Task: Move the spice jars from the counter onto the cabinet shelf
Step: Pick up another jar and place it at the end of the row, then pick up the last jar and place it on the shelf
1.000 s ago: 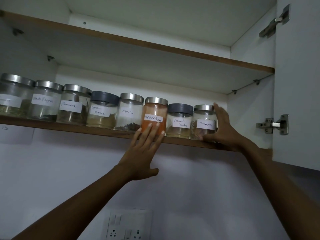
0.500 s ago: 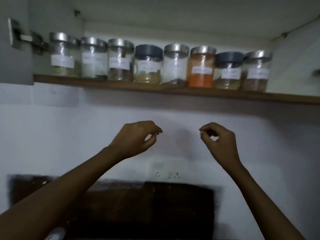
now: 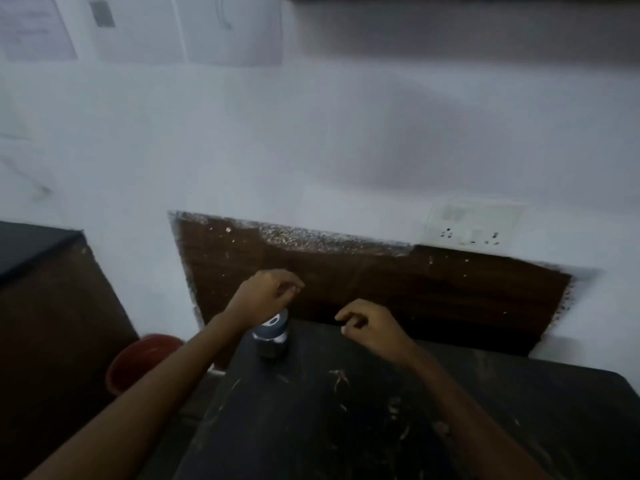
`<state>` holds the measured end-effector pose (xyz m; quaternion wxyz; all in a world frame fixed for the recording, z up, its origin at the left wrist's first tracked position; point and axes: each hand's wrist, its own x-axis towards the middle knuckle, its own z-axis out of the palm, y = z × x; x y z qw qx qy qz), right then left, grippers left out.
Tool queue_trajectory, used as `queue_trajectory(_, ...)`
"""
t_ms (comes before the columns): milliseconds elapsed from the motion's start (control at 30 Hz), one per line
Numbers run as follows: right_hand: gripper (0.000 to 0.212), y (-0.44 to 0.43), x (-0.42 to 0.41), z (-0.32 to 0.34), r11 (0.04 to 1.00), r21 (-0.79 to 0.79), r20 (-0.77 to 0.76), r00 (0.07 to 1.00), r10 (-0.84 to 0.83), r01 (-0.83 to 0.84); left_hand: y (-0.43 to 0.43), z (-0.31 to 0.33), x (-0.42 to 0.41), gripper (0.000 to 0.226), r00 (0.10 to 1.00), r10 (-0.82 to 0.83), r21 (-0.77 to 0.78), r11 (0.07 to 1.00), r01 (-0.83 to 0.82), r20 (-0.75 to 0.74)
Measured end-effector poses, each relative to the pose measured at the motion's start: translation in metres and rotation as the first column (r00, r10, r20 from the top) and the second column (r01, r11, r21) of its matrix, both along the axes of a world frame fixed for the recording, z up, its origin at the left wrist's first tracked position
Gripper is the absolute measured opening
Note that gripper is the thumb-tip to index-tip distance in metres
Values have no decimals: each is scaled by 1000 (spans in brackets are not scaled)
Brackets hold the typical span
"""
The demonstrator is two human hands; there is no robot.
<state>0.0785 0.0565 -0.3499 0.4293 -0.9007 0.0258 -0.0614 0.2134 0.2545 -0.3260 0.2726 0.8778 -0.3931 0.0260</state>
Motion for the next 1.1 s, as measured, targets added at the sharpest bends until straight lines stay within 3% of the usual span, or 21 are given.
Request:
queue_trajectory(167,33,39,46,-60,997,-70,-101,995,27,-34,37,-78,34,28,994,97,129,988,-89,-57)
queue_trajectory(300,32,56,63,-88,999,-46,-158,987,-32,25,50,-118,48,35,992,125,355,928,-116,-1)
queue_trajectory(367,32,60,67,-96,998,-37,-183,982,-46,40,51,-130,51,35,994,107,397,912,-102,9)
queue_trajectory(667,31,55,63,-98,995,-32,-231,968,-100,96,38,-143,63,18,995,93,284,954,-97,29)
queue_trajectory(900,37,50,41,-81,988,-114,-142,983,-116,100,38,-120,56,6,979,-16,86,996,34,-202)
queue_trajectory(1000,60,52,25,-71,975,-218,-80,995,-67,48,42,-95,44,9,943,-107,32,992,124,-316)
queue_trajectory(1100,106,55,5,-59,942,-329,-46,998,52,-64,48,-62,23,8,912,-184,-50,983,178,-368)
